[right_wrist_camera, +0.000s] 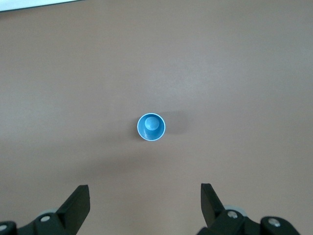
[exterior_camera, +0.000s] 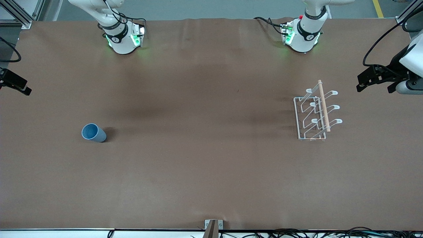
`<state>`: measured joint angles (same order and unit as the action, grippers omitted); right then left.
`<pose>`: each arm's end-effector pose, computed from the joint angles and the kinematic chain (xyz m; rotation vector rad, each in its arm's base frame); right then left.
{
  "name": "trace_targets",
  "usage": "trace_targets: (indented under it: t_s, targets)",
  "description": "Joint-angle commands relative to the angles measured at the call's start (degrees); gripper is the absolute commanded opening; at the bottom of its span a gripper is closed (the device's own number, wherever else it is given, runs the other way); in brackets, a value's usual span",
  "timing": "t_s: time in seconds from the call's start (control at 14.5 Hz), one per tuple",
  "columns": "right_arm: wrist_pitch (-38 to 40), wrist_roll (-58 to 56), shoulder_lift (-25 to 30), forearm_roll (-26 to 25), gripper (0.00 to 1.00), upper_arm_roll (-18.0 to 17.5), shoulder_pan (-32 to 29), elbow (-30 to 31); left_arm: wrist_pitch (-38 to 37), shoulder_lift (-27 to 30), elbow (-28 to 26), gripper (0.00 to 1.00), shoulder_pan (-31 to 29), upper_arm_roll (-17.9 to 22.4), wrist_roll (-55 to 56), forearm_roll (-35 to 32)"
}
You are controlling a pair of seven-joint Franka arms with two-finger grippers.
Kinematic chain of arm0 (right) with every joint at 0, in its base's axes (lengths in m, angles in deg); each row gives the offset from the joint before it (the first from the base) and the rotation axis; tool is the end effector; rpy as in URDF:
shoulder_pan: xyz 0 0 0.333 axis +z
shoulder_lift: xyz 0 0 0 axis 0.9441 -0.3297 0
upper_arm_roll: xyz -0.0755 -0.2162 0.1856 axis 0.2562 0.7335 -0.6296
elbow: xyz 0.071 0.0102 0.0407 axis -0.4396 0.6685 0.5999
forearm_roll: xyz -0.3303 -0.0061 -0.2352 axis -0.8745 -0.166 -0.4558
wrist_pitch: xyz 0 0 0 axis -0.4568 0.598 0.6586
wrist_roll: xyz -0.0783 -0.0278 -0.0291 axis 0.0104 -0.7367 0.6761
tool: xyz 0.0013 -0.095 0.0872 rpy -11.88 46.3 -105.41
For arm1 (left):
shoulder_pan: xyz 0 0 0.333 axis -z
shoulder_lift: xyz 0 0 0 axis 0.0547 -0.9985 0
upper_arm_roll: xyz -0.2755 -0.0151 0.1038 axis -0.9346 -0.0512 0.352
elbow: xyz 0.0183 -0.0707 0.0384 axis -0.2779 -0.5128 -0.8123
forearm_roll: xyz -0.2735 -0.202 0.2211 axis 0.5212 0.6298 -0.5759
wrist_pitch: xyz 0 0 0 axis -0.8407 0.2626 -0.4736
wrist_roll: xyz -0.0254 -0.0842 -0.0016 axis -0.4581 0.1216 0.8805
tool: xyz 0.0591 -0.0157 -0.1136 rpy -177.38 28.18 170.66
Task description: Hang cup on cup holder
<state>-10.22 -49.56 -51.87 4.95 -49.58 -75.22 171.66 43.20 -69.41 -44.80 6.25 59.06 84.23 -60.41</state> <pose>0.5694 -0.0550 0.6128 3.1239 -0.2221 0.0833 0.5696 -0.0439 0.5951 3.1260 -0.0813 0.0699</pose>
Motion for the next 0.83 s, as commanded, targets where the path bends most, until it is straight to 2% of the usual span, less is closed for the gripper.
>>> trace_targets:
  t_s: [0.0,0.76]
  targets:
    - [-0.2,0.5,1.5,0.0,1.00,0.2,0.3,1.6,0.7,0.5,-0.5,1.00,0.1,-0.3,0.7,-1.0]
    - [0.0,0.3,1.6,0.0,1.00,0.1,0.4,1.6,0.7,0.1,0.0,1.00,0.2,-0.3,0.7,-1.1]
